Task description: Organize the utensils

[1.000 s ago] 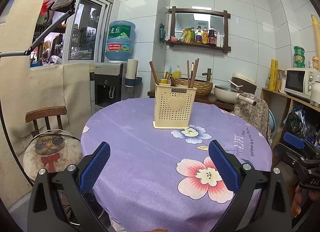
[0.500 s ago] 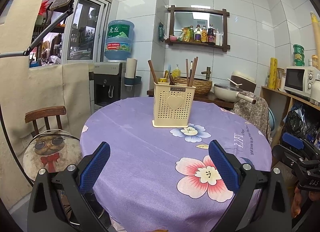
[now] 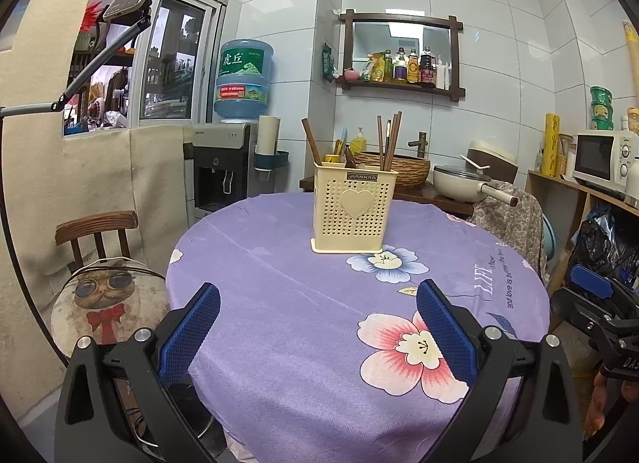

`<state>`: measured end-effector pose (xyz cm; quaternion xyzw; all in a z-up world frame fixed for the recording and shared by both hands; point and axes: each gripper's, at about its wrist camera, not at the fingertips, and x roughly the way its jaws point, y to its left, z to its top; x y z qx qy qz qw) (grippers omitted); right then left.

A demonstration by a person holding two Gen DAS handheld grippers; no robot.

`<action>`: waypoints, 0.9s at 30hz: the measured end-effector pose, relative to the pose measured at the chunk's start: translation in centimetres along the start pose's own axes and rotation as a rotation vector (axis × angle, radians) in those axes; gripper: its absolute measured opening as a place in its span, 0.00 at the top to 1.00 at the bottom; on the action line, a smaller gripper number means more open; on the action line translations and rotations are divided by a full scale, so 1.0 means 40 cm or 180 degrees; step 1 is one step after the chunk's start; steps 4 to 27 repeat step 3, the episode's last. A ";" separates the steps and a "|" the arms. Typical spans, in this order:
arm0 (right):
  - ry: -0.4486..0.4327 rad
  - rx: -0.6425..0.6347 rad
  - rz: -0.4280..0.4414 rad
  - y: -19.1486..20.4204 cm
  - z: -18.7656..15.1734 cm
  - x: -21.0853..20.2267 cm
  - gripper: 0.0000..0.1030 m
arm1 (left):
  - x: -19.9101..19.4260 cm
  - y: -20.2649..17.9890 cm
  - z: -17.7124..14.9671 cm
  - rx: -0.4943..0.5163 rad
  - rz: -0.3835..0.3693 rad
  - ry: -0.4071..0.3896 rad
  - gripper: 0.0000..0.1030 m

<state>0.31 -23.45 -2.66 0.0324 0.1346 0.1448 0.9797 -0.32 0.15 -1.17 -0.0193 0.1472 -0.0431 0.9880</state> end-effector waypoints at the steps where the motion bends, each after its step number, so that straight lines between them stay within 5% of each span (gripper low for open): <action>1: 0.0005 0.0007 0.0003 -0.001 -0.001 0.001 0.05 | 0.002 0.000 0.000 0.0000 0.0002 0.0009 0.06; 27: 0.0014 0.0018 0.0012 -0.002 -0.002 0.003 0.05 | 0.004 0.001 -0.001 -0.0006 -0.0001 0.0025 0.06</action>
